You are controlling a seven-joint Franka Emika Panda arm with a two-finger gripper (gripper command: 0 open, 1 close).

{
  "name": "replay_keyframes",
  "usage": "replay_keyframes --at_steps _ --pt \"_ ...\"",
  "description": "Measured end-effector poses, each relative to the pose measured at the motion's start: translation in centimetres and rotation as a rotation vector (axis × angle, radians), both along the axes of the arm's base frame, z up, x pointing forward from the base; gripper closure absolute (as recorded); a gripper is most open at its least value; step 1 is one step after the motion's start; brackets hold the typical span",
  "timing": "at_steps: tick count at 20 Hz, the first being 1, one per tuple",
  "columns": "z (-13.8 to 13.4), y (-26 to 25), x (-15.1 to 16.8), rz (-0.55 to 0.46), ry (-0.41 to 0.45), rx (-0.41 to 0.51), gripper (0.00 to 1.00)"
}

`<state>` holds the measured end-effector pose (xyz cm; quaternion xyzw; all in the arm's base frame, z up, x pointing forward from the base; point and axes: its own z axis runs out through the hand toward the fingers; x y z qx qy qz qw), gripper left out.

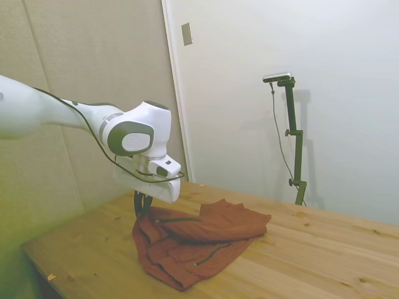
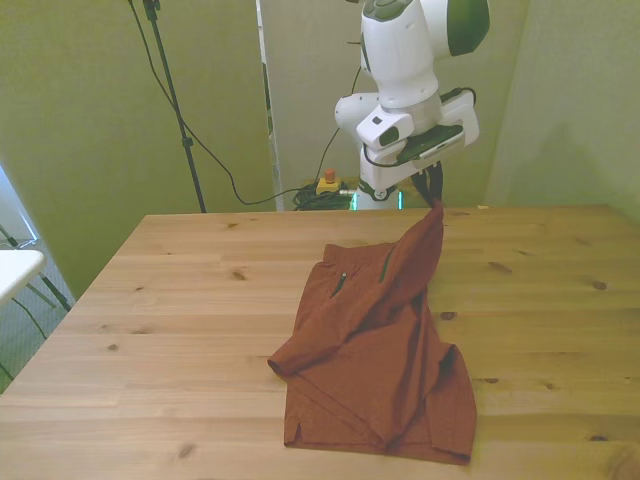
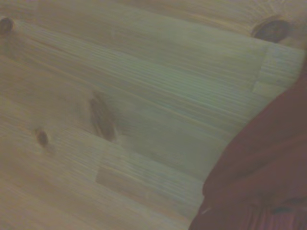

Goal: Unfold the shorts

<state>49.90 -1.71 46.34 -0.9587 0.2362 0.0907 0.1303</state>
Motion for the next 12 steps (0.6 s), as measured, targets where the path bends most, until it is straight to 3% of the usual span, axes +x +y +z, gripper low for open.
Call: replay_keyframes --at_steps 12 --pt "-1.8 7.3 2.6 0.102 0.028 0.015 0.00"
